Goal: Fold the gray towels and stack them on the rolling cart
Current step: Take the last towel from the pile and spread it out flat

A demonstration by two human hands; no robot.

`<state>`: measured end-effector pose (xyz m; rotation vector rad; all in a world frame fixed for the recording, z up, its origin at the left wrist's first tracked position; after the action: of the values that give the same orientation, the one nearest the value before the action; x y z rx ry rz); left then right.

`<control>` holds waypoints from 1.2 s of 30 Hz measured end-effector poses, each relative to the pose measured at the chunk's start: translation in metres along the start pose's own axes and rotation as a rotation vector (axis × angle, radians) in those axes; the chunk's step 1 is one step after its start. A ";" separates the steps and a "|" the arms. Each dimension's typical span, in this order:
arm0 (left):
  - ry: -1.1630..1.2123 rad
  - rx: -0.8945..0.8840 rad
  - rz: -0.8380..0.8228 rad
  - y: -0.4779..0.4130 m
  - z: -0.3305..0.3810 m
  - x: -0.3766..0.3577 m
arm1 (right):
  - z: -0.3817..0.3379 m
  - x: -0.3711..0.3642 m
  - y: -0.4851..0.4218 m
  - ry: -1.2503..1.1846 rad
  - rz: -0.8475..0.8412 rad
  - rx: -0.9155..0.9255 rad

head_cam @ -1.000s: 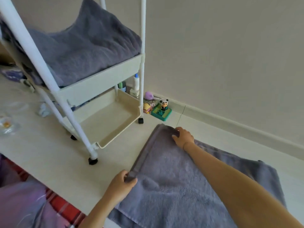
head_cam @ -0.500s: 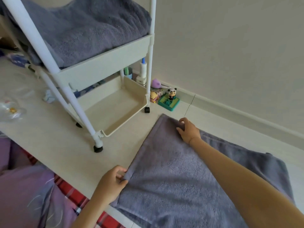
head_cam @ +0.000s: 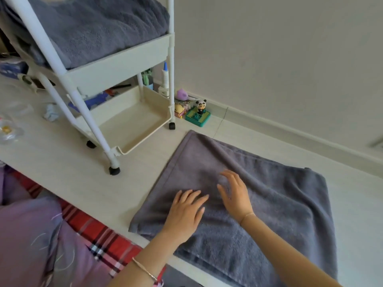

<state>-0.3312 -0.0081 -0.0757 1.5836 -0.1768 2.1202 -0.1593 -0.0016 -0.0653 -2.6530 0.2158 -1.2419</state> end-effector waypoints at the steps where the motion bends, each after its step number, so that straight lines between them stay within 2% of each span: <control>1: -0.053 0.009 -0.061 -0.003 0.003 -0.011 | -0.003 0.001 0.019 -0.046 -0.010 0.010; 5: -0.178 0.036 -0.065 -0.010 -0.001 -0.029 | -0.011 0.007 0.087 -0.141 -0.079 0.049; 9: -0.141 0.007 -0.088 -0.008 0.000 -0.029 | -0.021 0.017 0.126 -0.146 -0.073 0.044; 11: -0.079 -0.024 -0.021 -0.002 0.000 -0.021 | -0.027 0.015 0.135 -0.159 -0.092 0.080; 15: 0.076 -0.131 0.225 0.026 0.000 -0.010 | -0.033 -0.005 0.144 -0.143 -0.252 0.070; 17: 0.071 -0.133 0.257 0.032 -0.004 -0.014 | -0.034 -0.011 0.145 -0.080 -0.279 0.077; 24: 0.083 -0.082 0.101 0.036 -0.016 -0.021 | -0.046 -0.011 0.141 0.141 -0.216 0.161; 28: 0.160 -0.026 0.026 0.034 -0.016 -0.014 | -0.052 -0.005 0.134 0.107 -0.210 0.182; 33: 0.041 0.042 -0.115 0.035 -0.025 -0.010 | -0.071 0.000 0.144 -0.058 -0.276 0.226; 36: -0.083 0.070 -0.119 0.039 -0.037 -0.015 | -0.066 -0.014 0.155 0.042 -0.461 0.216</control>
<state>-0.3779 -0.0330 -0.0941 1.6803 -0.0346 1.9918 -0.2259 -0.1571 -0.0723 -2.5647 -0.5244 -1.3525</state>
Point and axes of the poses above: each hand's wrist, its own y-axis away from the middle knuckle, its own x-axis out of the back of the hand, z = x × y, the point moved 5 cm from there along -y, towards the middle knuckle, and after that the axes turned 9 degrees about x, right-handed, at the moved point
